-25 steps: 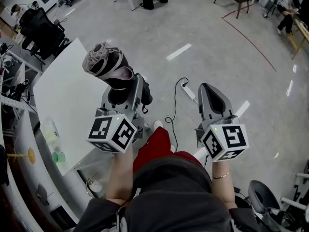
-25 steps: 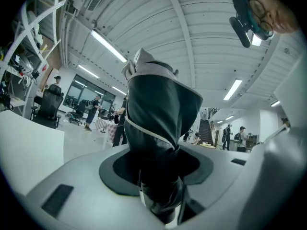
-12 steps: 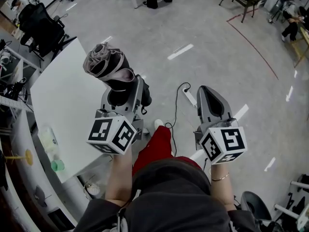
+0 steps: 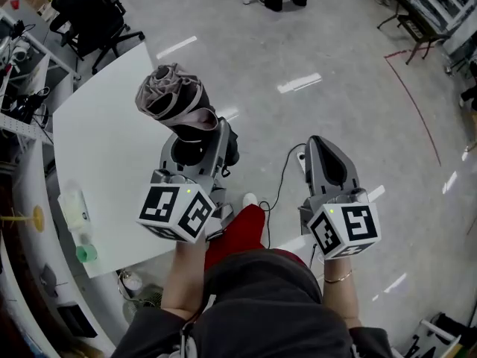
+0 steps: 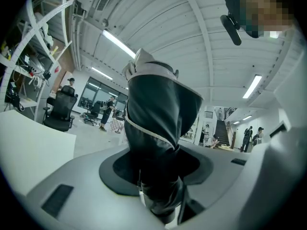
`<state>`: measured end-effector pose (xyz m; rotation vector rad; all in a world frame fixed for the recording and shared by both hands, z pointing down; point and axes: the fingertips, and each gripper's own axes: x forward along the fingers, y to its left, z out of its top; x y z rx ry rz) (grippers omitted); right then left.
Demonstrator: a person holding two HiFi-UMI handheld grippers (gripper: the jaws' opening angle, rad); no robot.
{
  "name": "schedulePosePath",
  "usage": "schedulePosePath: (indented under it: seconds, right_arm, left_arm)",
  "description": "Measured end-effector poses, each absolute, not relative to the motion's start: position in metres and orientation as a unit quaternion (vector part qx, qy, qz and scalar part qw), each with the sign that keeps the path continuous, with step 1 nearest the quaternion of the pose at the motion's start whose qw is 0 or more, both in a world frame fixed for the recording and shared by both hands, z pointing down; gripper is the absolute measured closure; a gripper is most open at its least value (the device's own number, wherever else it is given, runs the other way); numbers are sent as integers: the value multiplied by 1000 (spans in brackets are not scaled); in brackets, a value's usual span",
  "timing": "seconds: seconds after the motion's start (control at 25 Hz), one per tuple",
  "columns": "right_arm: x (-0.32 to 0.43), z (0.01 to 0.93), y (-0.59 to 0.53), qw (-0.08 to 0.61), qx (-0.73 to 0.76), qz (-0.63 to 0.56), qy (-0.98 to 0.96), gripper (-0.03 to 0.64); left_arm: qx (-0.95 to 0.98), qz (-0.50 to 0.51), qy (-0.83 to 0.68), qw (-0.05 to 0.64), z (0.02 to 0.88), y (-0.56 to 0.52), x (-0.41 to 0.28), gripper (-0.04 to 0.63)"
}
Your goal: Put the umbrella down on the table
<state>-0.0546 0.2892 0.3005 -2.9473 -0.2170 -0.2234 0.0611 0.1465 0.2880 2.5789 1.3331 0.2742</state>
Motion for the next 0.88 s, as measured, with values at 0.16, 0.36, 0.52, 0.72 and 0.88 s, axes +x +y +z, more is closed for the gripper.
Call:
schedulePosePath:
  seconds: [0.16, 0.36, 0.52, 0.72, 0.88]
  right_arm:
    - [-3, 304, 279, 82, -992, -90, -31, 598]
    - [41, 314, 279, 76, -992, -103, 13, 598]
    - [90, 308, 239, 66, -990, -111, 49, 598]
    - [125, 302, 212, 52, -988, -118, 90, 598]
    - [143, 300, 191, 44, -984, -119, 126, 598]
  left_arm:
    - [890, 102, 428, 117, 292, 135, 98, 397]
    - [908, 101, 385, 131, 303, 128, 124, 396]
    - [923, 90, 344, 149, 295, 79, 160, 397]
    - [934, 81, 307, 162, 291, 46, 175, 397]
    - [943, 71, 278, 170, 290, 26, 177, 397]
